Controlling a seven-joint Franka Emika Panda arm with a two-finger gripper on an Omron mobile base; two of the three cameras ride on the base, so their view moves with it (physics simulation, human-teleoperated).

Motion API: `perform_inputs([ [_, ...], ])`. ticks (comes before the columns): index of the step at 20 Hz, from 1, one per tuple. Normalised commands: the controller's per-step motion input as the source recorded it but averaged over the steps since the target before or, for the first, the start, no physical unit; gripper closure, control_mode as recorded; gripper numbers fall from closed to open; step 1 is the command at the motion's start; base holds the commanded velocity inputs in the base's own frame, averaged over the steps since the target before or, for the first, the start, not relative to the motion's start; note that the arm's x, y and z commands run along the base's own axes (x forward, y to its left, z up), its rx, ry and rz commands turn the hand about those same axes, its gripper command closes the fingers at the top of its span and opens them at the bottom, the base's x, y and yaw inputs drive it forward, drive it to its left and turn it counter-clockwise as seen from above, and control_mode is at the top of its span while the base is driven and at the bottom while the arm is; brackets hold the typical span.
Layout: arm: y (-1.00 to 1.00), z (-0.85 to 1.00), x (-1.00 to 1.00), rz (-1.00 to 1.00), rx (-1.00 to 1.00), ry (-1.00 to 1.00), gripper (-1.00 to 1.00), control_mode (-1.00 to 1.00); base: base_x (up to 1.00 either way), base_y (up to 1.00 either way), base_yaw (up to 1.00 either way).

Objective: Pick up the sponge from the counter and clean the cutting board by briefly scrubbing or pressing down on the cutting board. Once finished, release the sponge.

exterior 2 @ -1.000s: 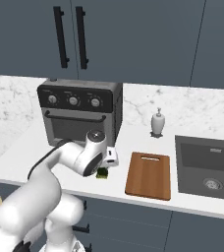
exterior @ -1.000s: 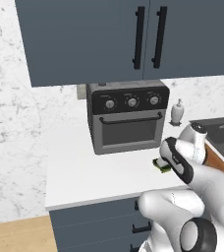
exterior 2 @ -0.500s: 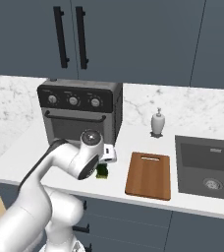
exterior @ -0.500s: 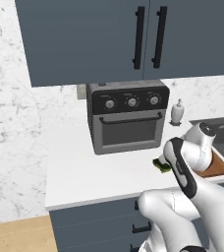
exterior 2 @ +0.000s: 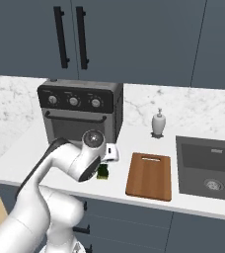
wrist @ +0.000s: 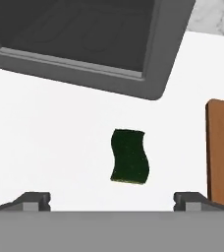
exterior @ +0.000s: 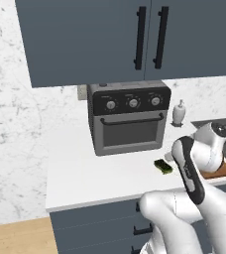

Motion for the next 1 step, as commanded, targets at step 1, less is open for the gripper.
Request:
perform_inputs([
  [1, -0.24, 0.29, -0.24, -0.02, 0.06, -0.03, -1.0, -1.0, 0.0, 0.0, 0.0],
])
